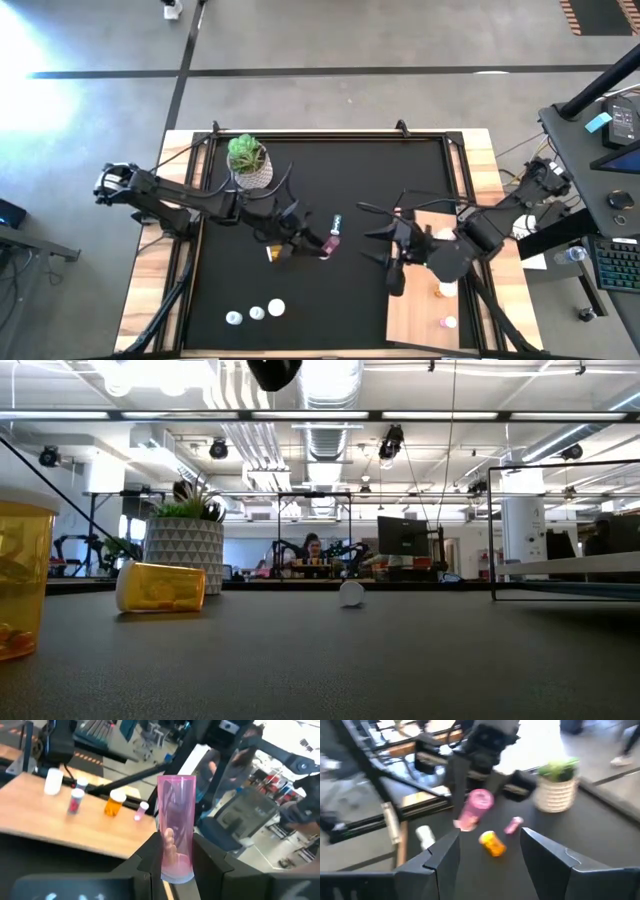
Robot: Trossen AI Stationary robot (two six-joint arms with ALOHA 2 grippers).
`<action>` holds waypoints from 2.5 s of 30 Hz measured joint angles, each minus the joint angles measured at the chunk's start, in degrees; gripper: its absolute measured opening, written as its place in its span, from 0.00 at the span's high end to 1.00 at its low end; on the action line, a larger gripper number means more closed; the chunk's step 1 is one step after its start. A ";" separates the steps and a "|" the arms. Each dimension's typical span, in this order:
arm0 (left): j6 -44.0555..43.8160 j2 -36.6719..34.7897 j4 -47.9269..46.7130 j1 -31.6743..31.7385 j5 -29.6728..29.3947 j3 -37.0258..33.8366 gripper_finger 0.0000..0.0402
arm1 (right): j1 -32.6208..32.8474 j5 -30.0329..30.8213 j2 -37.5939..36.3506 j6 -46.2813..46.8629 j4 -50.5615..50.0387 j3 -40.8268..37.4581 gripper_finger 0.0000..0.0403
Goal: Pick and place medicine bottles onto shelf by color
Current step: Put the left pink pill bottle on the shelf aligned with the other pink pill bottle
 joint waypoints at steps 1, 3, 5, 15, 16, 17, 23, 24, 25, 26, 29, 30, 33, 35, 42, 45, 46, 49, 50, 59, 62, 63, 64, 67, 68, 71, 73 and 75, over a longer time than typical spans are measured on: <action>0.04 0.63 1.04 0.00 -0.03 0.42 0.83 | -0.93 -2.97 0.06 -0.18 0.69 0.00 0.51; -0.02 1.95 1.88 -0.05 -0.38 1.44 0.83 | -2.87 -8.69 0.09 -0.39 1.83 0.00 0.50; 0.01 3.31 1.76 -0.28 -0.51 2.88 0.83 | -4.66 -12.08 0.13 -0.56 2.59 0.00 0.47; 1.92 5.07 2.03 -0.90 -2.84 4.15 0.83 | -9.76 -21.32 0.28 -4.63 3.48 0.00 0.34; 2.50 5.09 2.04 -0.90 -3.46 4.15 0.83 | -10.18 -22.09 0.70 -4.66 3.70 0.00 0.34; 3.02 5.10 2.24 -0.90 -3.95 4.15 0.83 | -10.70 -22.32 1.04 -4.83 4.20 0.00 0.34; 5.77 5.10 3.23 -0.85 -3.99 4.18 0.83 | -13.16 -23.15 1.48 -5.05 4.73 0.01 0.38; 6.15 5.10 3.20 -0.85 -4.05 4.18 0.83 | -13.41 -23.26 1.53 -5.07 4.70 0.00 0.39; 6.34 5.10 3.19 -0.85 -4.09 4.18 0.83 | -13.53 -23.46 1.57 -5.18 5.04 0.00 0.40; 6.43 5.10 3.31 -0.85 -4.07 4.18 0.83 | -13.67 -23.40 1.57 -5.46 5.44 0.00 0.42; 6.58 5.10 3.24 -0.85 -4.93 4.18 0.83 | -13.76 -23.61 1.49 -5.59 6.51 0.00 0.47; 6.99 5.10 3.29 -0.85 -5.68 4.18 0.83 | -13.78 -24.27 1.49 -5.37 6.55 0.02 0.49; 7.98 5.08 3.46 -0.83 -6.78 4.18 0.83 | -13.78 -24.59 1.85 -4.99 6.70 0.00 0.53; 8.04 5.05 3.53 -0.83 -7.20 4.18 0.83 | -13.78 -24.60 2.02 -4.32 6.70 0.00 0.56; 8.04 4.97 3.60 -0.83 -8.74 4.18 0.83 | -13.78 -24.59 2.32 -4.00 7.09 0.00 0.61; 7.93 4.94 3.60 -0.83 -8.74 4.18 0.83 | -13.78 -24.57 2.32 -3.95 7.09 0.00 0.66; 7.93 4.94 3.62 -0.83 -8.73 4.18 0.83 | -13.78 -24.56 2.32 -3.93 7.08 0.00 0.67; 7.93 4.90 3.66 -0.85 -8.72 4.18 0.83 | -13.78 -24.54 2.32 -3.93 7.07 0.00 0.72; 7.93 4.89 3.71 -0.85 -8.69 4.18 0.83 | -13.78 -24.54 2.32 -3.91 7.07 0.00 0.74; 7.67 4.88 6.20 -0.85 -8.76 4.09 0.80 | -13.78 -24.56 1.73 -3.05 7.35 0.04 0.80; 7.47 4.88 6.70 -0.84 -9.01 4.09 0.76 | -13.78 -24.56 1.08 -3.06 7.14 0.04 0.80; 7.45 4.88 6.80 -0.83 -9.02 4.09 0.74 | -13.78 -24.58 0.77 -3.06 6.95 0.04 0.80; 7.45 4.84 6.82 -0.83 -9.01 4.09 0.72 | -13.78 -24.71 0.39 -3.07 6.35 0.00 0.80; 7.47 4.84 8.17 -0.81 -9.01 4.09 0.64 | -13.71 -24.83 -0.70 -2.11 5.84 -0.02 0.79; 7.51 4.84 8.89 -0.67 -9.01 4.09 0.61 | -13.66 -24.82 -1.11 -1.81 5.42 -0.02 0.79; 7.65 4.73 10.32 -0.02 -9.08 4.09 0.52 | -13.63 -24.78 -2.60 -1.15 4.41 -0.02 0.79; 7.67 4.73 10.09 0.46 -10.42 4.09 0.47 | -13.63 -24.47 -4.08 -1.06 3.64 -0.02 0.79; 7.63 4.73 9.90 0.87 -12.19 4.09 0.42 | -13.60 -22.45 -5.76 -1.28 3.64 -0.02 0.79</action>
